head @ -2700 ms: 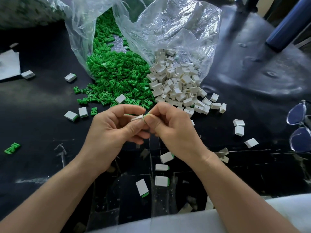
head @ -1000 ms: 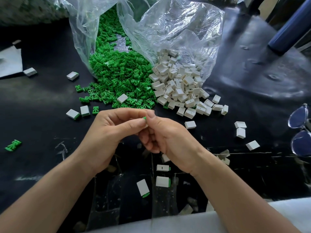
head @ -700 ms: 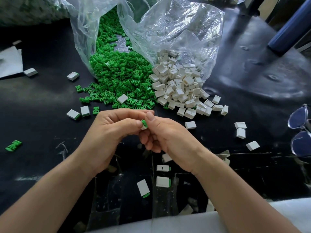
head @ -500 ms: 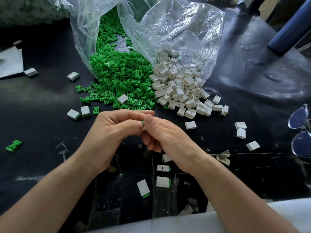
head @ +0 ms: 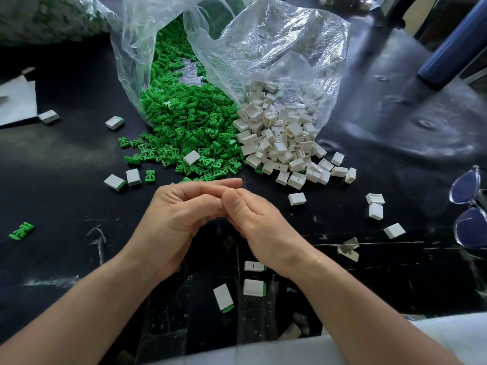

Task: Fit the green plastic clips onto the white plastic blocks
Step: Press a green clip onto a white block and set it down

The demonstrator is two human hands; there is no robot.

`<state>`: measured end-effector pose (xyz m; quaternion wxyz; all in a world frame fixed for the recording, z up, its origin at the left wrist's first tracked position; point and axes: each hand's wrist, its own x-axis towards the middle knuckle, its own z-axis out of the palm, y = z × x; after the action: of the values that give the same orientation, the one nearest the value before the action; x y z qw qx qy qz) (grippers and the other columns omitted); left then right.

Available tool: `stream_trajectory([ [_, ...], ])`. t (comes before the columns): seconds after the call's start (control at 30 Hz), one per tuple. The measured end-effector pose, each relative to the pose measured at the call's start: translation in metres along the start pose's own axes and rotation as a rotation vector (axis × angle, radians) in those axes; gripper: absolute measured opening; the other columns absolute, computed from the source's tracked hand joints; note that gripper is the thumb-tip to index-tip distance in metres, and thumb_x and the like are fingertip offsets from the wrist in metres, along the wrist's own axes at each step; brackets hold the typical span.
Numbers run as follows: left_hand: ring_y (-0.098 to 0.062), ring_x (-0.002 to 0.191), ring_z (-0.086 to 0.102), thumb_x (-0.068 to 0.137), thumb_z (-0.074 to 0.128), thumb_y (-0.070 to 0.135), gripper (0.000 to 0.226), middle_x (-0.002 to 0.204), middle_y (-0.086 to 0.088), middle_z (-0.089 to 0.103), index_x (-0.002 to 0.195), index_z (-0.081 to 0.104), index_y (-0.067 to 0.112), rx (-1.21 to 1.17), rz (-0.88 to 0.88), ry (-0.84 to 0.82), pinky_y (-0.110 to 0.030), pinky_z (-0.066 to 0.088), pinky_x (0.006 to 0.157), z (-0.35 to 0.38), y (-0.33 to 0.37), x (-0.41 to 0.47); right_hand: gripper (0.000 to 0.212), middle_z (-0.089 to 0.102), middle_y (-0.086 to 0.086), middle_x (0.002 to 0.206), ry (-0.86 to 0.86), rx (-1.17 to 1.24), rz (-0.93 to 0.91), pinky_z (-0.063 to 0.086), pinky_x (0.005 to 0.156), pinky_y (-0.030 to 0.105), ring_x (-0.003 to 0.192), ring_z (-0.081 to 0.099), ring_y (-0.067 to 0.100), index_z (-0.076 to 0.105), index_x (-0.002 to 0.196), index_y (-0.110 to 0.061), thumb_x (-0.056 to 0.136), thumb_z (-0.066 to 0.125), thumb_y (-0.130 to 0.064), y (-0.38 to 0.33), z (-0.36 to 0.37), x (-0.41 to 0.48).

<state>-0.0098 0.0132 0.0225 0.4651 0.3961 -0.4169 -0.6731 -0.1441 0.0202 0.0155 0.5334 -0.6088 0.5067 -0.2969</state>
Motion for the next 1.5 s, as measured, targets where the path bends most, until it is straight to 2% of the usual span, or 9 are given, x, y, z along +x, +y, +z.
stream_trajectory([
  [0.07,-0.017,0.083,0.071,0.063,0.058,0.002,0.019,0.096,-0.007,0.074,0.065,0.075,0.009,-0.018,-0.011,0.006,-0.023,0.055,0.067,0.001,0.0,0.0,0.044,0.06,0.0,0.116,0.016,-0.021,0.009,0.042,0.099,0.04,0.111,0.054,0.014,0.056,0.122,-0.013,0.097,0.033,-0.04,0.0,0.001,0.0],
  [0.13,-0.017,0.081,0.071,0.063,0.057,0.002,0.019,0.095,-0.007,0.074,0.064,0.075,0.009,-0.033,-0.017,0.011,-0.022,0.054,0.066,0.002,0.0,0.0,0.045,0.06,0.003,0.119,0.023,-0.042,0.007,0.04,0.1,0.043,0.115,0.052,0.017,0.056,0.122,-0.012,0.097,0.032,-0.041,0.0,0.002,0.0],
  [0.8,-0.017,0.075,0.071,0.06,0.057,0.0,0.018,0.093,-0.009,0.074,0.062,0.074,0.004,-0.095,-0.058,0.05,-0.021,0.055,0.063,0.003,-0.003,0.001,0.041,0.061,0.0,0.113,0.045,-0.115,0.011,0.042,0.097,0.041,0.11,0.054,0.014,0.057,0.118,-0.014,0.098,0.032,-0.039,0.003,0.003,0.002],
  [0.93,-0.021,0.067,0.07,0.055,0.064,-0.004,0.014,0.091,-0.01,0.074,0.064,0.073,0.0,-0.105,-0.058,0.007,-0.024,0.055,0.058,0.005,0.0,0.001,0.041,0.056,-0.029,0.073,0.029,0.008,0.008,0.038,0.074,0.019,0.074,0.05,-0.009,0.062,0.11,-0.021,0.097,0.032,-0.044,0.002,0.001,0.001],
  [1.03,-0.027,0.054,0.064,0.065,0.054,0.001,0.019,0.073,-0.018,0.07,0.072,0.071,-0.005,-0.122,-0.032,-0.008,-0.028,0.054,0.053,0.005,0.0,0.001,0.053,0.047,-0.018,0.055,0.031,0.096,0.037,0.032,0.059,0.017,0.054,0.04,-0.002,0.063,0.088,-0.011,0.093,0.031,-0.053,-0.001,-0.005,0.002],
  [1.13,-0.028,0.051,0.063,0.071,0.054,0.005,0.021,0.057,-0.019,0.062,0.08,0.074,0.0,-0.122,-0.009,-0.059,-0.029,0.054,0.055,0.005,0.001,0.0,0.052,0.044,-0.012,0.051,0.006,0.215,0.062,0.032,0.048,0.012,0.047,0.037,0.001,0.058,0.071,-0.011,0.097,0.029,-0.045,-0.006,-0.009,0.002],
  [1.23,-0.029,0.056,0.063,0.071,0.065,0.01,0.021,0.064,-0.02,0.065,0.088,0.072,-0.002,-0.084,-0.007,-0.083,-0.031,0.054,0.06,0.003,0.0,0.002,0.054,0.045,-0.009,0.05,-0.018,0.221,0.06,0.032,0.046,0.011,0.046,0.037,0.002,0.056,0.056,-0.022,0.098,0.028,-0.041,-0.007,-0.013,0.002],
  [1.33,-0.025,0.065,0.067,0.06,0.077,0.011,0.029,0.074,-0.014,0.071,0.088,0.074,0.004,-0.017,-0.012,-0.017,-0.03,0.056,0.066,0.0,0.0,0.003,0.055,0.046,-0.009,0.049,0.005,0.148,0.074,0.032,0.046,0.011,0.045,0.038,0.002,0.056,0.062,-0.014,0.095,0.028,-0.049,-0.008,-0.016,0.003],
  [1.5,-0.005,0.052,0.056,0.052,0.079,0.021,0.023,0.062,0.0,0.068,0.074,0.077,0.02,0.108,0.022,-0.001,-0.014,0.042,0.046,-0.002,0.005,-0.001,0.05,0.048,-0.01,0.049,0.338,-0.155,-0.004,0.036,0.056,0.025,0.053,0.046,0.004,0.065,0.067,-0.017,0.089,0.038,-0.054,-0.003,-0.028,0.009],
])
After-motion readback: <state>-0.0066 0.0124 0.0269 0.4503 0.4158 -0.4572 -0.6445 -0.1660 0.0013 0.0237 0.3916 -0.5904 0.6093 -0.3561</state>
